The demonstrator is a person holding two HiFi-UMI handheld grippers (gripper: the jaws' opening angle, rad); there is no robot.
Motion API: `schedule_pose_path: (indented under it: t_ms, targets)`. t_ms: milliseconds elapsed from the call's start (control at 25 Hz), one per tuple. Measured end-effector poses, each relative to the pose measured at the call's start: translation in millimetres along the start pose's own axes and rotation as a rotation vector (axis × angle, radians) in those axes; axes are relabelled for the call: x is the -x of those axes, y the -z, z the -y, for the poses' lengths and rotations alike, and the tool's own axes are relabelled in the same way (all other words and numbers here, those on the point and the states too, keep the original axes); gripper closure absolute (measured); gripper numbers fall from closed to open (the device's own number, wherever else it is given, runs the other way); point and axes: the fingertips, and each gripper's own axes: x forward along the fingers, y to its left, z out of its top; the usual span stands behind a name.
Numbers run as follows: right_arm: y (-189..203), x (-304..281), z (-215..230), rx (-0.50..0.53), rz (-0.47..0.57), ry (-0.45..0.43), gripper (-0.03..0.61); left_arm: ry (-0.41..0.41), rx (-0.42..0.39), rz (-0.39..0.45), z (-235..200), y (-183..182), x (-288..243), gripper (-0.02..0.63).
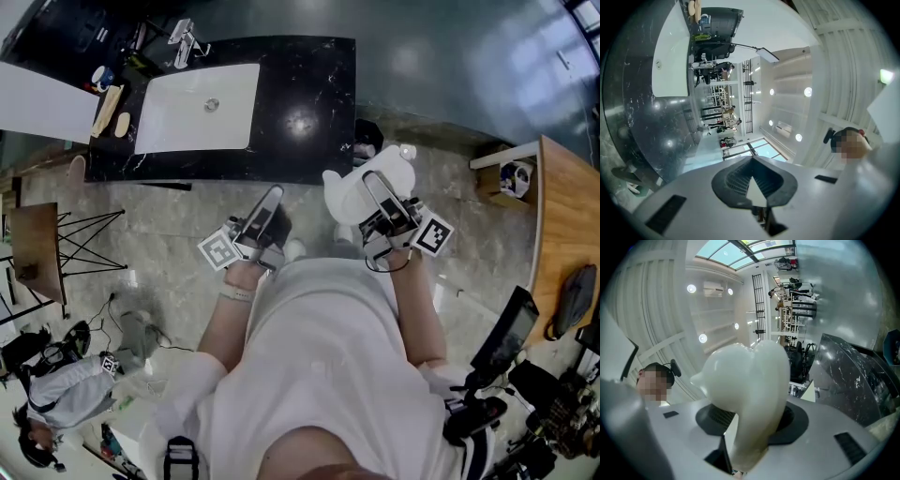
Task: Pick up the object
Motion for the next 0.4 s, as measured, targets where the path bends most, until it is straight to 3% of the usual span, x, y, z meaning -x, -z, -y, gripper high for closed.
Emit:
schedule_pose_path:
  t_ms: [400]
  targets:
    - [1.7,-0.8,8.2,-0.018,0.003,0.015,0.370,0.034,0.011,-0.053,3.3,7.5,-1.4,0.607]
